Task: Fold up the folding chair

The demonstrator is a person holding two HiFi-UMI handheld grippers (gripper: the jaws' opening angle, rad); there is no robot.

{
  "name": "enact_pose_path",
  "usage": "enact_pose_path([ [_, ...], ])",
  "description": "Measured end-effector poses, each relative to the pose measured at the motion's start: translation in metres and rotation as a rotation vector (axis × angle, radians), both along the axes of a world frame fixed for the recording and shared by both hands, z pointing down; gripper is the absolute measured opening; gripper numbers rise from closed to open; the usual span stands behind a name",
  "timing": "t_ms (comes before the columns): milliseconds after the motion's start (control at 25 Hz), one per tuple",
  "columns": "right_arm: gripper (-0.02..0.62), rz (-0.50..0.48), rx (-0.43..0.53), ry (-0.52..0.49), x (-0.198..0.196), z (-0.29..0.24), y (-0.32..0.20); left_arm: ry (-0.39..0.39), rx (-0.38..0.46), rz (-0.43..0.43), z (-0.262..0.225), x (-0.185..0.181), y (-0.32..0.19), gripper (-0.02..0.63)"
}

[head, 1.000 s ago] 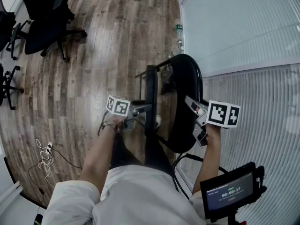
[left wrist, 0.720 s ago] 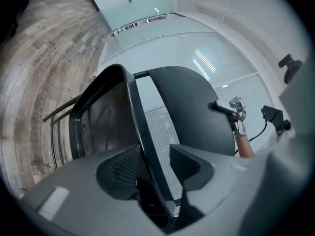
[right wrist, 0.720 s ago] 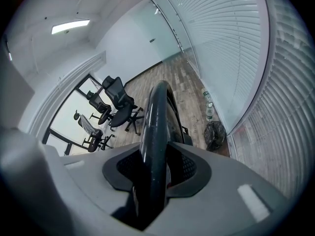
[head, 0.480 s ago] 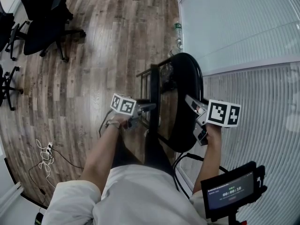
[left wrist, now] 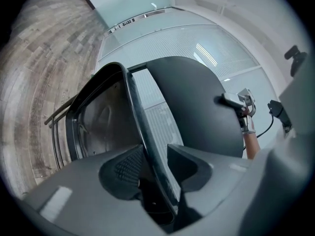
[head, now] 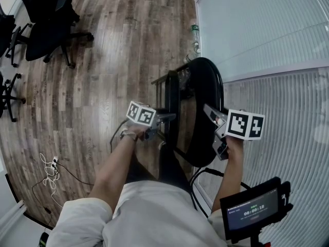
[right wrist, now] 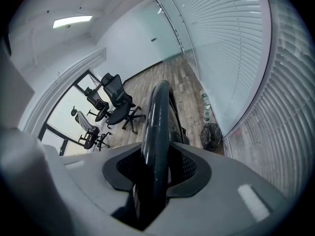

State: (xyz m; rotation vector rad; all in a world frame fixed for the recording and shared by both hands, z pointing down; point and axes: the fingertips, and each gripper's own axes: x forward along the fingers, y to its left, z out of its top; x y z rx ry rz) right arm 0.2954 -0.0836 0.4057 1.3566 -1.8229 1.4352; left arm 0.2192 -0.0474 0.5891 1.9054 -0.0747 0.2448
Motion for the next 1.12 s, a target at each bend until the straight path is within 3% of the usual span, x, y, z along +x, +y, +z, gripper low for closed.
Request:
enact_pose_path([
  [840, 0.11, -0.027, 0.003, 0.044, 0.001, -0.002, 0.001, -0.07, 0.057, 0.091, 0.002, 0.033, 0.007, 0.121],
  [1120, 0.114, -0.037, 0.001, 0.063, 0.003, -0.001, 0.001, -0.073, 0.04, 0.068, 0.005, 0.039, 0.006, 0.114],
])
